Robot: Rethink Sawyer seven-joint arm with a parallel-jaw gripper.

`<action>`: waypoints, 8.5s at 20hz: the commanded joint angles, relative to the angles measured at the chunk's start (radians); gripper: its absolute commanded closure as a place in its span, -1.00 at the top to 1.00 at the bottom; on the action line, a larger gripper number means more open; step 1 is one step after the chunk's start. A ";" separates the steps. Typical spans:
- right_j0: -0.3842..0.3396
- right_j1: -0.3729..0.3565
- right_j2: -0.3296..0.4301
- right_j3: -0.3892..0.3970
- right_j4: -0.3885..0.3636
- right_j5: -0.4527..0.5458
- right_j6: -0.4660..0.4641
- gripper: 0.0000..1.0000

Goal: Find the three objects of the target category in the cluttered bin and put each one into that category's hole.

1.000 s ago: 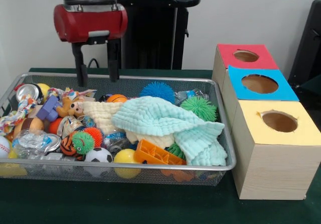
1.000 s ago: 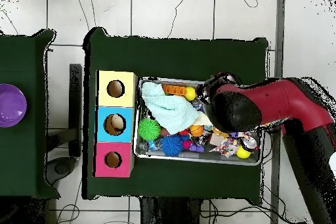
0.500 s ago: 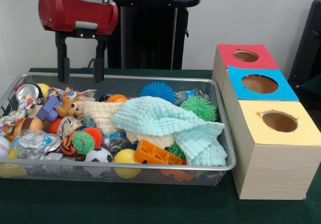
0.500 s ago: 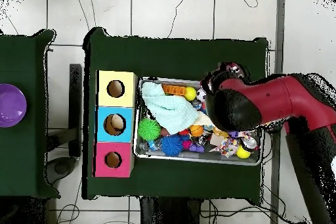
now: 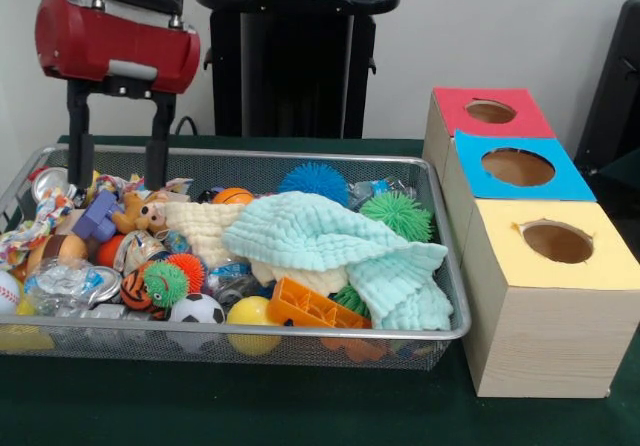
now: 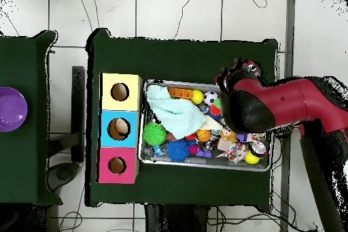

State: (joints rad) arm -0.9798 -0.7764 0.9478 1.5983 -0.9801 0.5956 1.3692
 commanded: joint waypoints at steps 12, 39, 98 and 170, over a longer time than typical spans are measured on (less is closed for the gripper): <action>0.053 0.161 -0.195 -0.061 -0.112 -0.017 -0.071 1.00; 0.091 0.216 -0.253 -0.094 -0.152 -0.033 -0.139 1.00; 0.230 0.255 -0.640 0.005 -0.290 -0.314 0.111 1.00; 0.291 0.226 -0.785 0.019 -0.231 -0.741 0.135 1.00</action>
State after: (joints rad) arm -0.6760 -0.5621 0.1264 1.6265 -1.2222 -0.1534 1.3692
